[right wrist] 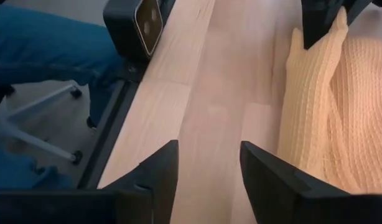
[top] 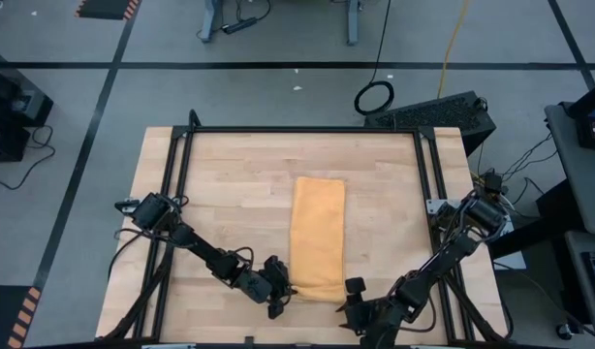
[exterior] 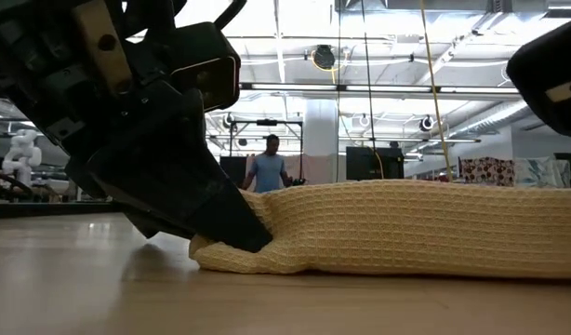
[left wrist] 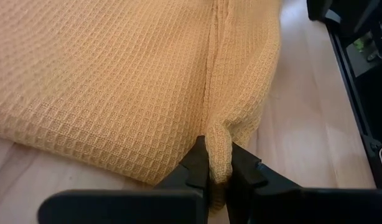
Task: Roll towel
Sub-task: Roll the yellow towel
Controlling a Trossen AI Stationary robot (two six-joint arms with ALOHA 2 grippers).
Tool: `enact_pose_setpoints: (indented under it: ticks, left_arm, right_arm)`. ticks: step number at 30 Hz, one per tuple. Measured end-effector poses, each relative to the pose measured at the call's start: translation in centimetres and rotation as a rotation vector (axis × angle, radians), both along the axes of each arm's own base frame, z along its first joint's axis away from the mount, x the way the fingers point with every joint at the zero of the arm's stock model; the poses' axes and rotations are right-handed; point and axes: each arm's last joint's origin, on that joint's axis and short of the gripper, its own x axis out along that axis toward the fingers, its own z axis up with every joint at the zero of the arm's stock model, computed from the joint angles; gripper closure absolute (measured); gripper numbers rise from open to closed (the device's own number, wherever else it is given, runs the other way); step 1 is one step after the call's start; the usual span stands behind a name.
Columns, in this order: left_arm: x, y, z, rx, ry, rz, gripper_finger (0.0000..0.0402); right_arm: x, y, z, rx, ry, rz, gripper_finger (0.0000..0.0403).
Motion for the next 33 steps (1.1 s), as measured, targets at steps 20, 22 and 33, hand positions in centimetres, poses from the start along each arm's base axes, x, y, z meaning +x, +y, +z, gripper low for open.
enact_pose_setpoints:
  ticks: [20,22,33]
  left_arm:
    - [0.0,0.0,-0.1,-0.003,0.006,0.006,0.0372]
    - [0.0,0.0,-0.1,-0.003,0.007,0.006,0.0372]
    - [0.0,0.0,-0.1,-0.003,0.008,0.004,0.0372]
  right_arm:
    - [0.6,-1.6,-0.7,-0.081,0.043,-0.075,0.0279]
    - [0.7,-1.9,-0.8,-0.097,0.055,-0.08,0.0267]
    - [1.1,-2.8,-1.0,-0.188,0.053,-0.105,0.0193]
